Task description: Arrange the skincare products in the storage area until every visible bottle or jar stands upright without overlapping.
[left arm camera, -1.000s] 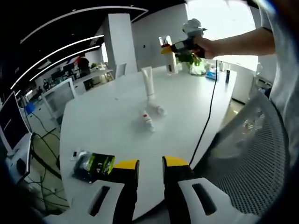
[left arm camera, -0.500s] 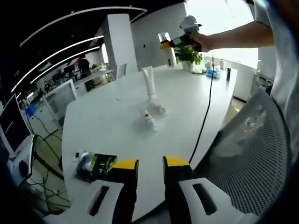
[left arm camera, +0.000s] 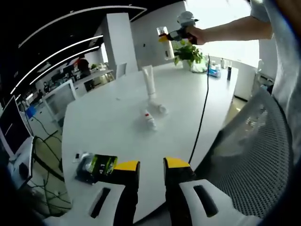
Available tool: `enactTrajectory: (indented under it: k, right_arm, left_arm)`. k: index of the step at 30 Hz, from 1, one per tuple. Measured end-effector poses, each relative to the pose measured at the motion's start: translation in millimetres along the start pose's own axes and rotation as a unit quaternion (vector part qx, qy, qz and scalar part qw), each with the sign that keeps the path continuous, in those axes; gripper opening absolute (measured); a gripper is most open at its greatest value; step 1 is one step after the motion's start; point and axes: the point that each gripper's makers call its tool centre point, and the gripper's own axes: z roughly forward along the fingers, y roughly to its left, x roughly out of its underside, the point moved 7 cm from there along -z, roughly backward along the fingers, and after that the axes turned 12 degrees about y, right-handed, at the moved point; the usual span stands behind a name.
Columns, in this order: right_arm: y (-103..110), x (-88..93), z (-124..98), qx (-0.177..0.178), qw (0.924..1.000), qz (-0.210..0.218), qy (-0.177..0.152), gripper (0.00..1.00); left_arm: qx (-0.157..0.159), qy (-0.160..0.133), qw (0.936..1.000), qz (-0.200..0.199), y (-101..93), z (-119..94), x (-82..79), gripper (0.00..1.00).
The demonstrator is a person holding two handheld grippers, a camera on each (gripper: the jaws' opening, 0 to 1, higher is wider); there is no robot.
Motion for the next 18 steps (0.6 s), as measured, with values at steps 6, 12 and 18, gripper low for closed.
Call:
enactTrajectory:
  k: [6, 12, 18]
  right_arm:
    - [-13.7, -12.8, 1.6, 0.011, 0.9999, -0.008, -0.001, 0.24]
    - [-18.2, -16.0, 7.8, 0.016, 0.9998, -0.015, 0.005, 0.24]
    - [-25.1, -12.5, 15.9, 0.016, 0.9998, -0.010, 0.012, 0.24]
  left_arm:
    - [0.000, 0.001, 1.0000, 0.000, 0.4, 0.3, 0.1, 0.18]
    - [-0.001, 0.003, 1.0000, 0.000, 0.6, 0.6, 0.5, 0.18]
    - [0.000, 0.005, 1.0000, 0.001, 0.2, 1.1, 0.8, 0.18]
